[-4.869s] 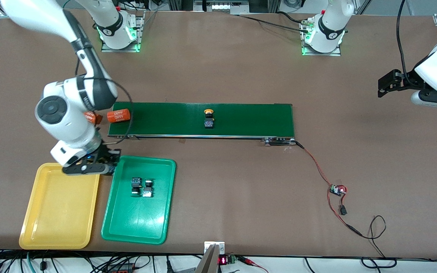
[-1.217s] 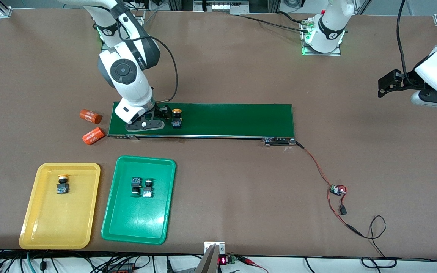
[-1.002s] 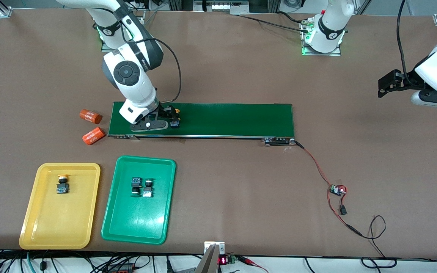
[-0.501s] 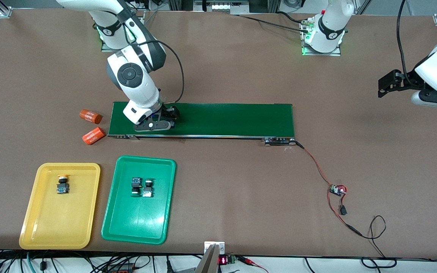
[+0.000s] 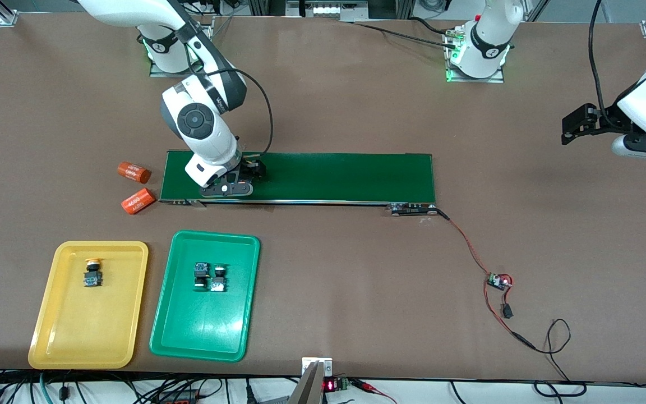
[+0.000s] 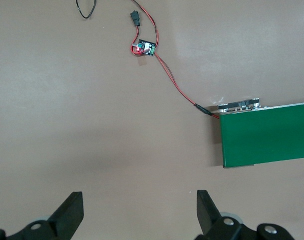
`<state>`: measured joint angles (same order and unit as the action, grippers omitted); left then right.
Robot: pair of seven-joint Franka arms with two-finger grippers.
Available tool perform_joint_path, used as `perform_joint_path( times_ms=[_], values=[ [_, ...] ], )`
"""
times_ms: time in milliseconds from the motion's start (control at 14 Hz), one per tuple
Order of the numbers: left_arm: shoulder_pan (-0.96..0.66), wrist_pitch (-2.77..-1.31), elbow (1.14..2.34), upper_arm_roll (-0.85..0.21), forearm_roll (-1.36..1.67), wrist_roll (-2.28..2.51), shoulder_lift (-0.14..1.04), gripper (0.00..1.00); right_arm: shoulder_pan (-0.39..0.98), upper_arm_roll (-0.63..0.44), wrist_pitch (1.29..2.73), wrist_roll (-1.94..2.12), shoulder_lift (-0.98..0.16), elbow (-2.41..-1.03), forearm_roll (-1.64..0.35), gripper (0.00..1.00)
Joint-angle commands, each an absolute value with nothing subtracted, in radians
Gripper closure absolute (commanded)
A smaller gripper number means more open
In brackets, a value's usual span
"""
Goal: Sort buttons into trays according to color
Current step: 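Carry the orange button over the yellow tray with the right gripper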
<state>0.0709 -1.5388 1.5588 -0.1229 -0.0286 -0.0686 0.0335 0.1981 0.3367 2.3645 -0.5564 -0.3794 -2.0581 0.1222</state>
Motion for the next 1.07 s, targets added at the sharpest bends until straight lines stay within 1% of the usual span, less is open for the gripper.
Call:
perform_joint_path(
  times_ms=[0,72,143,215,286,430,573,716,859,931,1002],
  values=[
    [0.071,-1.522,1.529,-0.126,-0.051,-0.081,0.046,0.00,0.189,0.336,2.384,-0.566,-0.393,-2.068,0.106,0.03],
    [0.068,-1.517,1.529,-0.132,-0.051,-0.081,0.046,0.00,0.189,0.336,2.385,-0.561,-0.394,-2.068,0.106,0.11],
    [0.061,-1.514,1.529,-0.133,-0.051,-0.080,0.045,0.00,0.187,0.333,2.385,-0.549,-0.394,-2.068,0.106,0.28],
    [0.061,-1.511,1.529,-0.135,-0.051,-0.080,0.044,0.00,0.184,0.322,2.385,-0.545,-0.394,-2.066,0.106,0.64],
    [0.061,-1.509,1.529,-0.133,-0.051,-0.083,0.044,0.00,0.181,0.319,2.384,-0.545,-0.394,-2.065,0.106,0.75],
    [0.060,-1.513,1.522,-0.133,-0.052,-0.081,0.048,0.00,0.169,0.311,2.381,-0.543,-0.391,-2.054,0.106,0.89],
    [0.060,-1.514,1.508,-0.133,-0.052,-0.081,0.060,0.00,0.160,0.304,2.367,-0.537,-0.377,-2.031,0.106,0.91],
    [0.060,-1.513,1.506,-0.135,-0.052,-0.081,0.060,0.00,0.150,0.288,2.288,-0.502,-0.348,-1.967,0.107,0.91],
    [0.060,-1.511,1.506,-0.135,-0.052,-0.081,0.060,0.00,0.121,0.272,2.168,-0.434,-0.341,-1.835,0.106,0.91],
    [0.060,-1.511,1.506,-0.135,-0.051,-0.083,0.060,0.00,0.108,0.259,2.134,-0.395,-0.348,-1.777,0.106,0.91],
    [0.060,-1.511,1.506,-0.133,-0.051,-0.083,0.060,0.00,0.094,0.244,2.129,-0.353,-0.356,-1.735,0.109,0.91]
  ],
)
